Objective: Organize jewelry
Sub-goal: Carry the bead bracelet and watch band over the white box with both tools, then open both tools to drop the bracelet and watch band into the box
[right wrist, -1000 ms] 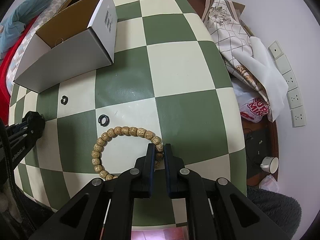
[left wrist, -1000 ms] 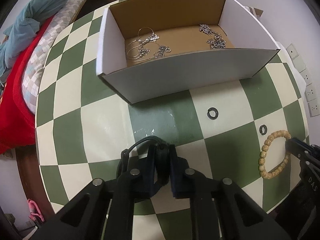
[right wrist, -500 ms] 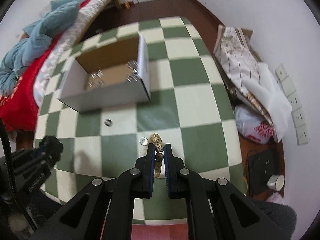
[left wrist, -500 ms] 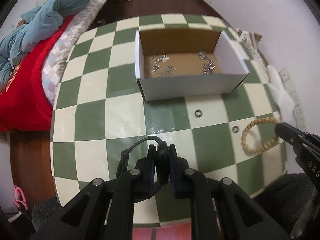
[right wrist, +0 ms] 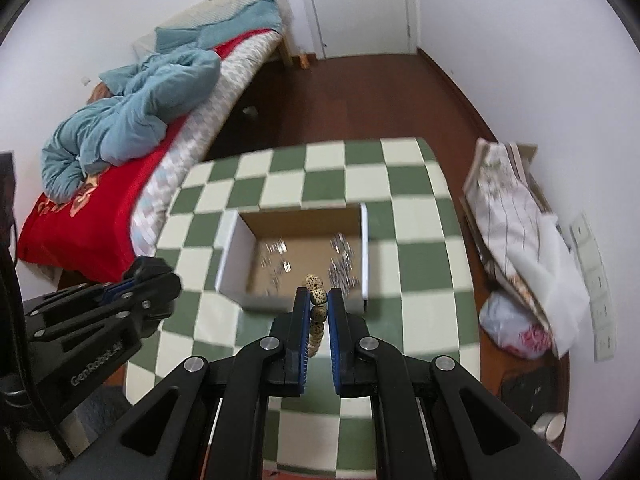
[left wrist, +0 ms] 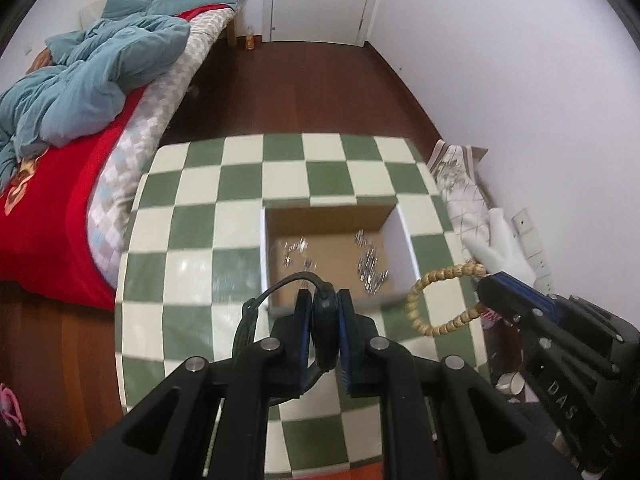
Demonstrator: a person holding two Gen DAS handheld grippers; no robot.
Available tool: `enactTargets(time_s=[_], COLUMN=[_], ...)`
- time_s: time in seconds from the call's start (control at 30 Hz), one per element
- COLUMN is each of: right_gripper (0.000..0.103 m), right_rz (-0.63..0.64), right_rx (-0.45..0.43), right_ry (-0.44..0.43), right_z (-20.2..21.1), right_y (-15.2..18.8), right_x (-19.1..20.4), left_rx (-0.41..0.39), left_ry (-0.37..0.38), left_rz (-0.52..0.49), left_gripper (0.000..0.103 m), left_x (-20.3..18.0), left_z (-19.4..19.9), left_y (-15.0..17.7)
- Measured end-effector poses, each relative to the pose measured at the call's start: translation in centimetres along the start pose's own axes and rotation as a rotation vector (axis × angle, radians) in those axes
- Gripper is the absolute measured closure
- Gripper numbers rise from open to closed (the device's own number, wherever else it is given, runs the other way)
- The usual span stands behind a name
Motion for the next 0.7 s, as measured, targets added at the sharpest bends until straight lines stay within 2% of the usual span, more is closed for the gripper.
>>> enactTargets(time_s=[0.1,0.3,0.5,0.7], right_gripper=[0.094,0.094,0.094,0.094], right_rz=[0.015,0.001,-0.055,-0.083], right_rx=[0.004,0.062,0.13,0.197], right_ry=[-0.016,-0.035,-0.054,-0.051], right_z=[-1.8,-6.6,-10.9,-13.7], right_y=[-2.3,-4.3,-3.9,-2.5], right_x=[0.6,0.4,-0.4,-0.9], left_rx=[0.027,0.114,0.154,0.161], left_ry=[0.012,0.043,0.046,0.028], left_rz=[0.006,0.06,0.132,0.143], left_gripper=[0.093,0.093,0.093,0.093], left_x=[0.3,0.9,1.9,2.7], left_z=[-2.2,-6.8,-9.7,-10.5], left_y=[-1.6,-2.1,-2.1,-2.5])
Point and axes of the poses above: each gripper's, at about its wrist camera, not at the fingertips, and z roughly against the way its jaws point, x to its left, y to its underside, the point moved 7 cm from there along -z, roughly the way its jaws point, and after that the axes turned 15 degrees about -x, right-handed, at the moved point
